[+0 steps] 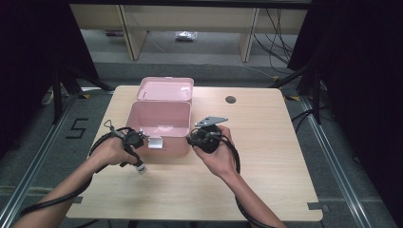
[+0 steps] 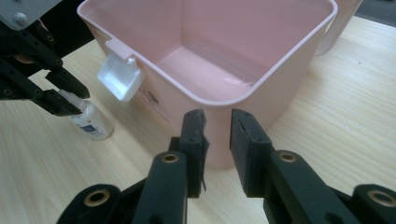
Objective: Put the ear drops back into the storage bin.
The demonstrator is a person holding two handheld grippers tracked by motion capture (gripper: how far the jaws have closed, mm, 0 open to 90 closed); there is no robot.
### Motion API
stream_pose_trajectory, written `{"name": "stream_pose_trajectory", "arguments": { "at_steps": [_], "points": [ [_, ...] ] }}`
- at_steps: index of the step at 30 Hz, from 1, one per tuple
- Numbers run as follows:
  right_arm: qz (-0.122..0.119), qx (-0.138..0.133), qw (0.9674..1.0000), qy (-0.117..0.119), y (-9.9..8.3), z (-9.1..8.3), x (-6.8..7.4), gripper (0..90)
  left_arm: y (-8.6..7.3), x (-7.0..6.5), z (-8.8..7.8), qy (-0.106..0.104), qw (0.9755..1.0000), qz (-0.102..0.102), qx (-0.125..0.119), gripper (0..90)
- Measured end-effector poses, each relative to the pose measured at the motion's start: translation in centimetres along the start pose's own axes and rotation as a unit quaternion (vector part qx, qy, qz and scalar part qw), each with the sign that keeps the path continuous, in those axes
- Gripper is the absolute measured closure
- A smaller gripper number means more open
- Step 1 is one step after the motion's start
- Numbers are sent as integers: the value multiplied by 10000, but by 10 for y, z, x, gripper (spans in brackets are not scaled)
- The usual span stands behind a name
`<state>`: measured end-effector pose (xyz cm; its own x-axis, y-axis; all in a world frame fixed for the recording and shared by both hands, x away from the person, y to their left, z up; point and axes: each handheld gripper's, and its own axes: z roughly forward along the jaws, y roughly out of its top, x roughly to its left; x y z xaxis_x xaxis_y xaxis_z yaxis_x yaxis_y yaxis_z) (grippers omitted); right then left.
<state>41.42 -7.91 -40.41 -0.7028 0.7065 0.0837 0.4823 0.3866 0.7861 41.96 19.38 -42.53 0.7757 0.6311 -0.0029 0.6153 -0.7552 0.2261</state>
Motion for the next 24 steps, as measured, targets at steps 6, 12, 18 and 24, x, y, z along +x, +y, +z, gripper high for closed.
{"name": "stream_pose_trajectory", "arguments": {
  "at_steps": [6,12,18,24],
  "points": [
    [14,-8,10000,-21,0,0,0,755,-1,0,-1,0,10000,21,64,711],
    [39,1,10000,11,0,0,1,754,-1,0,-3,12,9999,55,116,712],
    [29,-18,10000,21,0,1,0,753,-2,0,-7,37,10000,5,-81,713],
    [-34,-49,10000,11,-1,1,0,753,-4,-2,-15,28,9998,-62,-163,714]
  ]
}}
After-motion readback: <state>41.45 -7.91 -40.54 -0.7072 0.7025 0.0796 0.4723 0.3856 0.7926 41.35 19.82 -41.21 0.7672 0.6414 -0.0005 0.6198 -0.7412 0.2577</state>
